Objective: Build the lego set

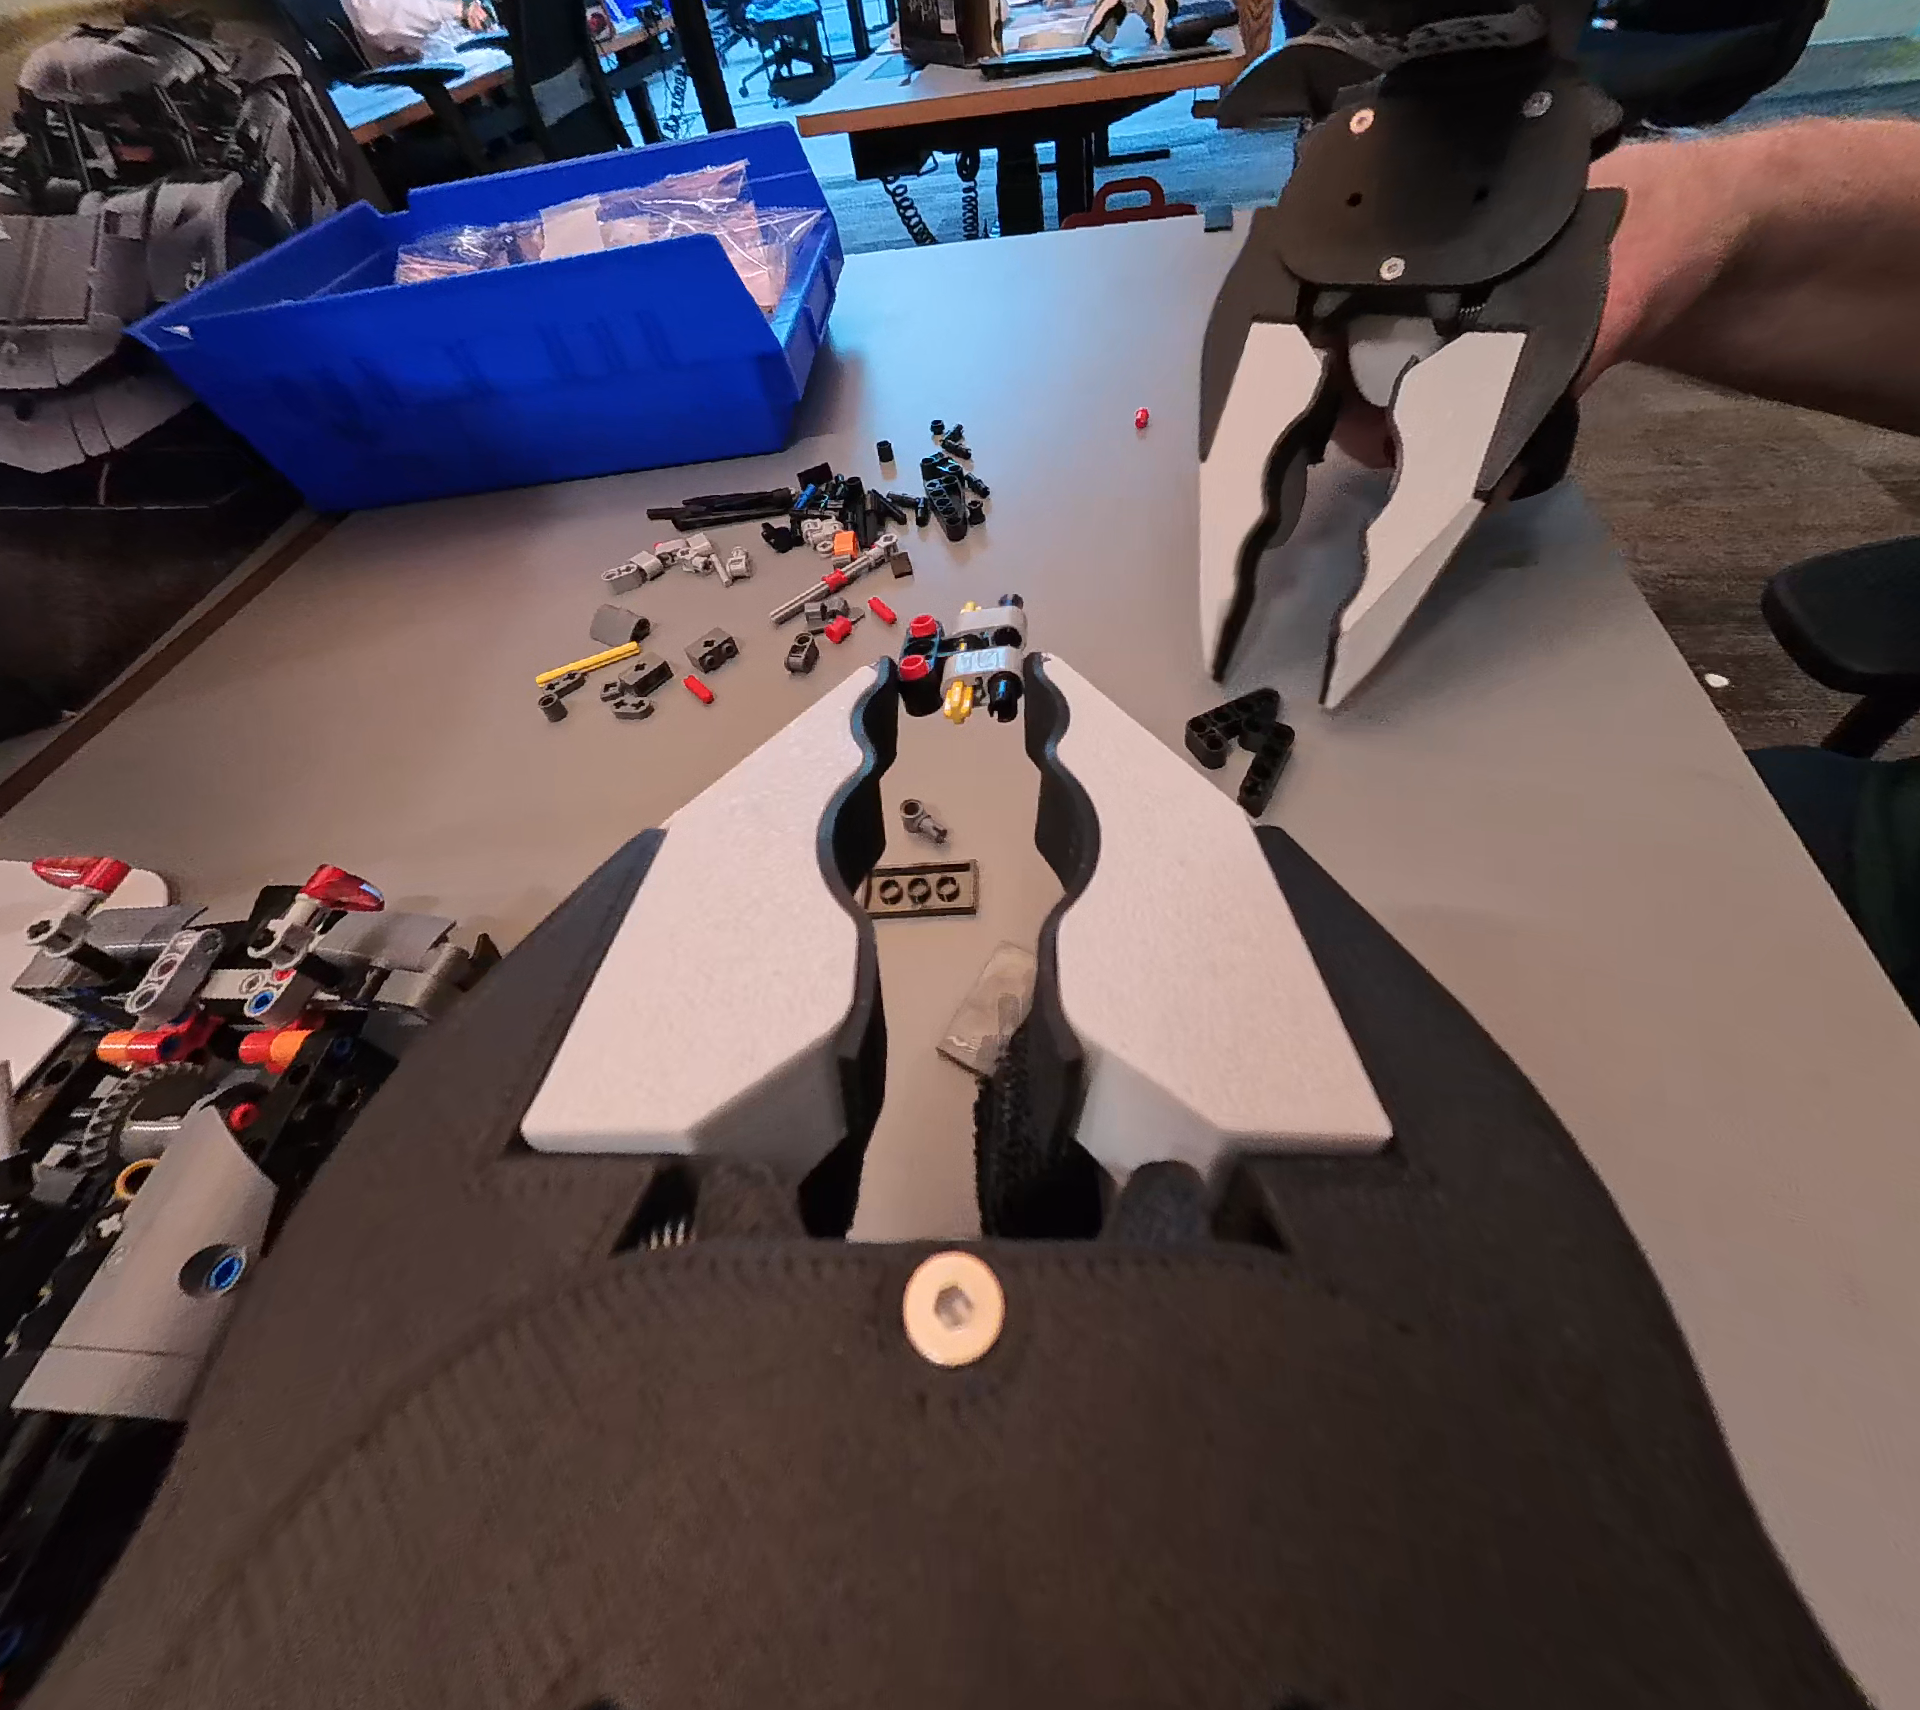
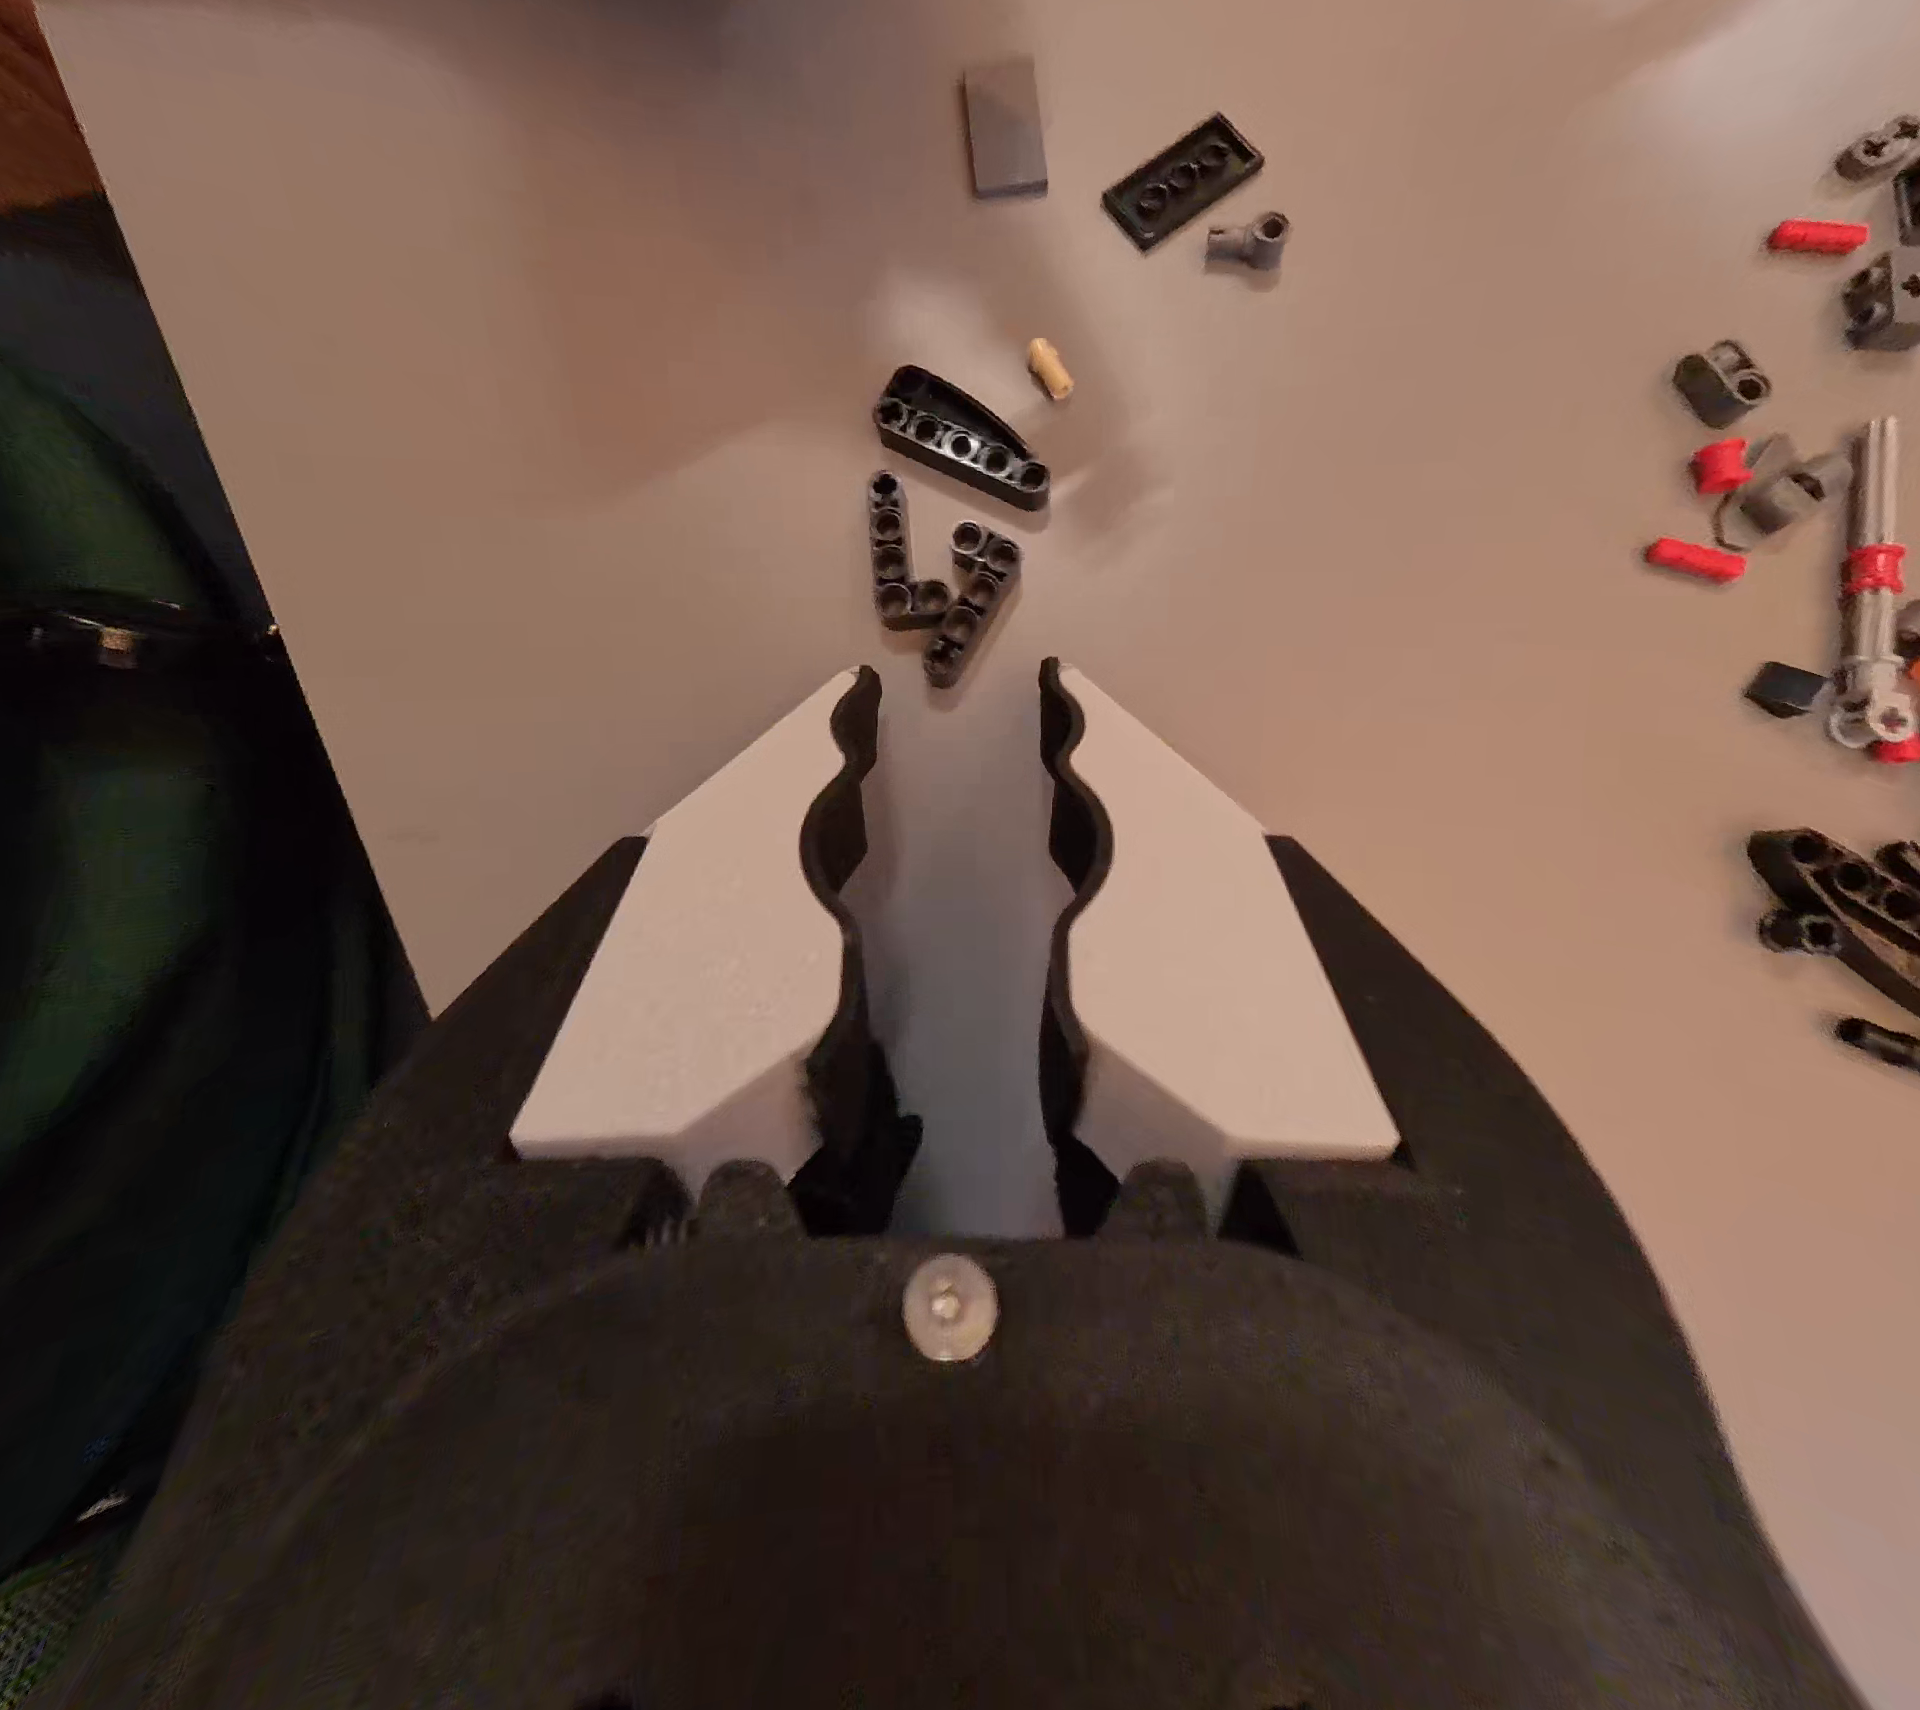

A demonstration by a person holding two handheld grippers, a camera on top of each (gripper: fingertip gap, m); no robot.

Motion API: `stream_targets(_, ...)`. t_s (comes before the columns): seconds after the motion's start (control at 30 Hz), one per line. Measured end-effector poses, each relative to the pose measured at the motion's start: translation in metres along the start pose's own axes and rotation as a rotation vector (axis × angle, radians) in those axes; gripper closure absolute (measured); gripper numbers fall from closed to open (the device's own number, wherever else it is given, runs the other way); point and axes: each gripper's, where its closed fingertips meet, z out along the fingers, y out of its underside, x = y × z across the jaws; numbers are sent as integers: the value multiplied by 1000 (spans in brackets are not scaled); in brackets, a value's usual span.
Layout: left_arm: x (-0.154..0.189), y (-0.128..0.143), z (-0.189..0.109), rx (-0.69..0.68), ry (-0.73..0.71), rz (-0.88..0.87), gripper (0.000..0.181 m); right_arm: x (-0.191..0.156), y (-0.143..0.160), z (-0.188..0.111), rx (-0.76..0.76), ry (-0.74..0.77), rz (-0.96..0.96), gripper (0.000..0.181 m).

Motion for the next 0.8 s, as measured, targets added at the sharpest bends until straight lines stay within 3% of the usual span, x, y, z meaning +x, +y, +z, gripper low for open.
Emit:
stream_targets(0.23, 0, -1, -1, 1, -6, 5, 159, 2, 2, 0, -17, -18, 9, 157)
stream_targets(0.4, 0, -1, 0, -2, -2, 7, 159, -31, -12, 4, 44, -153, -19, 156)
stream_targets(0.57, 1, -1, 0, -1, -1, 8, 159, -9, -16, -4, 79, -84, -42, 149)
stream_targets(0.7, 1, -1, 0, -4, 0, 11, 159, -3, -10, 9, 21, -55, -173, 136)
stream_targets(0.8, 0, -1, -1, -3, -5, 12, 159, -4, -10, 17, 18, -90, -176, 137)
